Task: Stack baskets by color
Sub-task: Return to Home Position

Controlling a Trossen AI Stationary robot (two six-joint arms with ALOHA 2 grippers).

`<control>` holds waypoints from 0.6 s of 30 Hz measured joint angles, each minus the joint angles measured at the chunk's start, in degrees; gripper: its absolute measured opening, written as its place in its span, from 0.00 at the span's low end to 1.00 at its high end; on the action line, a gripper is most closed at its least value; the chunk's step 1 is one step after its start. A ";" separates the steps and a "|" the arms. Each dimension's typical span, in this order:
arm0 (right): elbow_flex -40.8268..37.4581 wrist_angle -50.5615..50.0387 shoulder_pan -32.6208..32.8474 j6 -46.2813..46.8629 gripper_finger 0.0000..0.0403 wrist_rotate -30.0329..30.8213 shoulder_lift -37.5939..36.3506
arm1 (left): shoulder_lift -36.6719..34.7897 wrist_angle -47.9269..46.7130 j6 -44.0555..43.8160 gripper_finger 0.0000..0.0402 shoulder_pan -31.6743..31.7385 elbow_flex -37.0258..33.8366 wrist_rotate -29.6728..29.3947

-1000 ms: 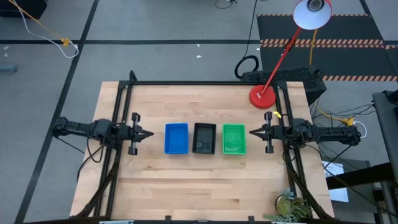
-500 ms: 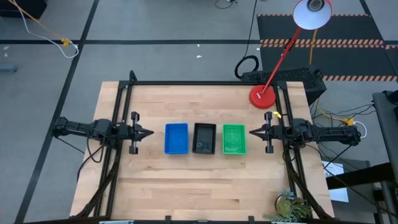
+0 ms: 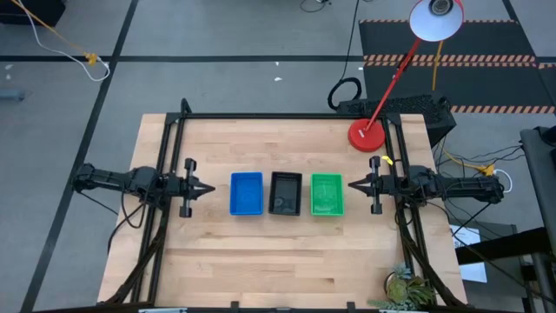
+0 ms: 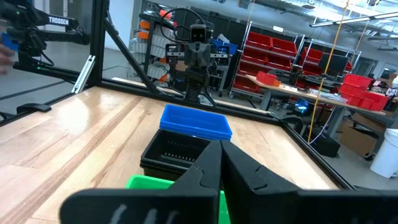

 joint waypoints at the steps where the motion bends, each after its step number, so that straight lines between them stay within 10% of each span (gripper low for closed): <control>1: 0.00 0.00 0.01 0.01 0.00 0.00 0.00 | 0.00 0.02 -0.12 0.03 0.00 0.00 -0.04; 18: 0.00 0.00 0.01 0.00 0.00 0.00 0.00 | 0.00 0.02 -0.66 0.01 0.00 0.00 -0.09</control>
